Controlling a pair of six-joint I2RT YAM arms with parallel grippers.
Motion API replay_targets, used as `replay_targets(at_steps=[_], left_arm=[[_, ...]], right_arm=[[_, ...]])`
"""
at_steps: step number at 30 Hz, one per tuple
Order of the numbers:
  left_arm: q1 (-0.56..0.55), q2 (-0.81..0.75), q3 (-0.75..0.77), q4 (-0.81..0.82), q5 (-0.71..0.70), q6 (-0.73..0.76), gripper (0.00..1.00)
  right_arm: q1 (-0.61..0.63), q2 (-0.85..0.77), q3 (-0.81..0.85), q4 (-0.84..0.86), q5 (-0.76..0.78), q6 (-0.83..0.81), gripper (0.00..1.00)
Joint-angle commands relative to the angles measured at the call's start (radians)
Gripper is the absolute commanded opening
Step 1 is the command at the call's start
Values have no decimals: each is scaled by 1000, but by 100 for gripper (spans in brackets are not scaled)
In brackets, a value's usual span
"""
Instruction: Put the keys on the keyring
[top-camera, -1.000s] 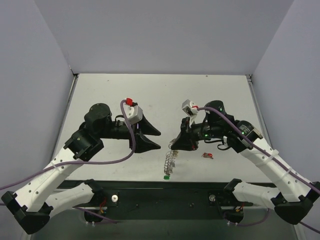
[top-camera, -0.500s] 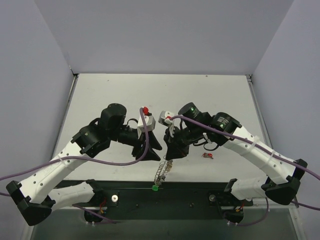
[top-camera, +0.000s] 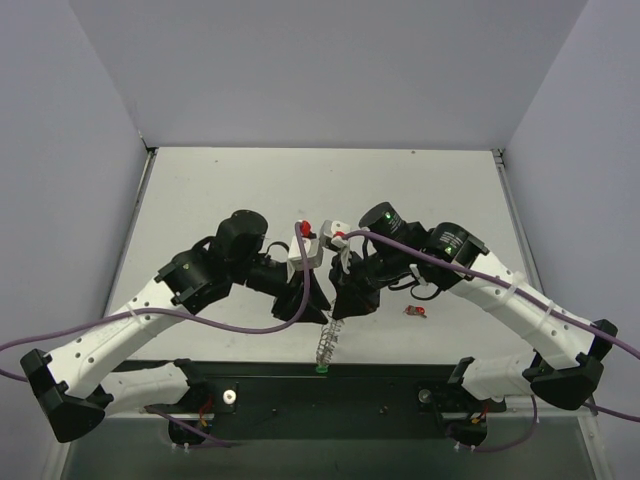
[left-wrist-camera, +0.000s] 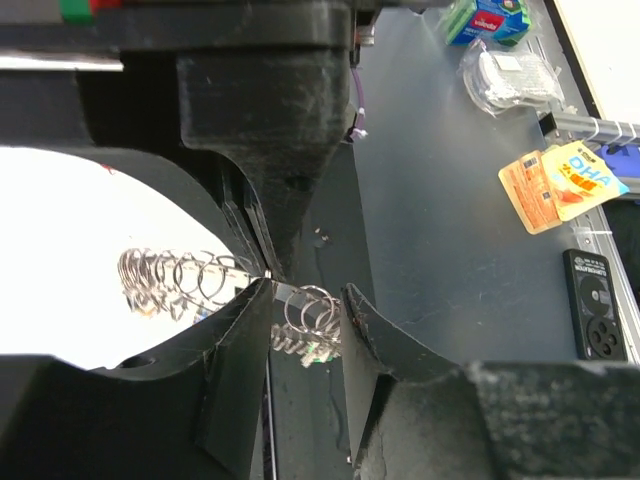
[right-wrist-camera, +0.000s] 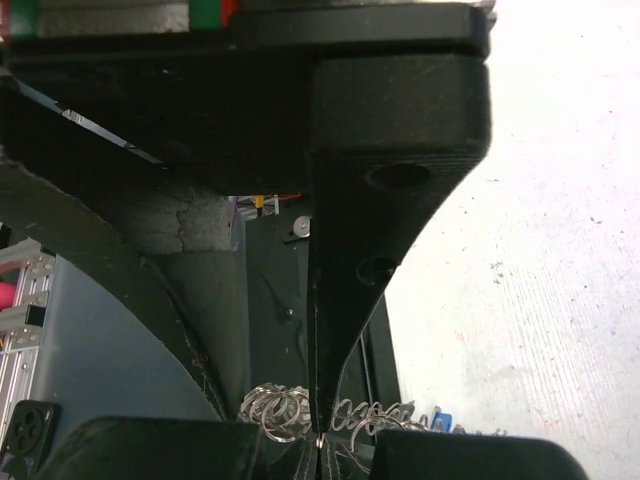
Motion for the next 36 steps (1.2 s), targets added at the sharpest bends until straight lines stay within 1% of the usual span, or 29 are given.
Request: replay_targets(at_steps=[1,9,14,16,18,20,22,27,30,35,36], left_arm=[[-6,6,0,77,-7,1,42],[-6,29,-6,97,-10,-5,41],[-6,26,-16,104,-11,-6,35],[-6,25,-19,104,-11,-6,36],[-6,25,-19,94,-13,-3,38],[-6,20,-19,85,-31,3,40],[-6,11,-23,84,-51,3,40],[-6,-21,-51,163,-47,-36,36],[-6,-18,-52,176,-50,-36,34],[-6,-20,-55,205,-42,-36,34],[-6,-20,-54,209,-42,-63,34]], right_arm=[[9,-21,33,14,-45,-5,0],[10,-49,19,37,-50,-2,0],[10,-66,14,49,-54,0,0],[10,-69,13,49,-54,0,0],[10,-72,11,51,-53,1,0],[10,-74,10,51,-51,1,0],[9,-78,7,55,-51,1,0],[10,-86,4,68,-54,4,0],[10,-87,1,71,-58,8,0],[9,-87,-9,74,-61,8,0],[9,-87,-9,75,-61,8,0]])
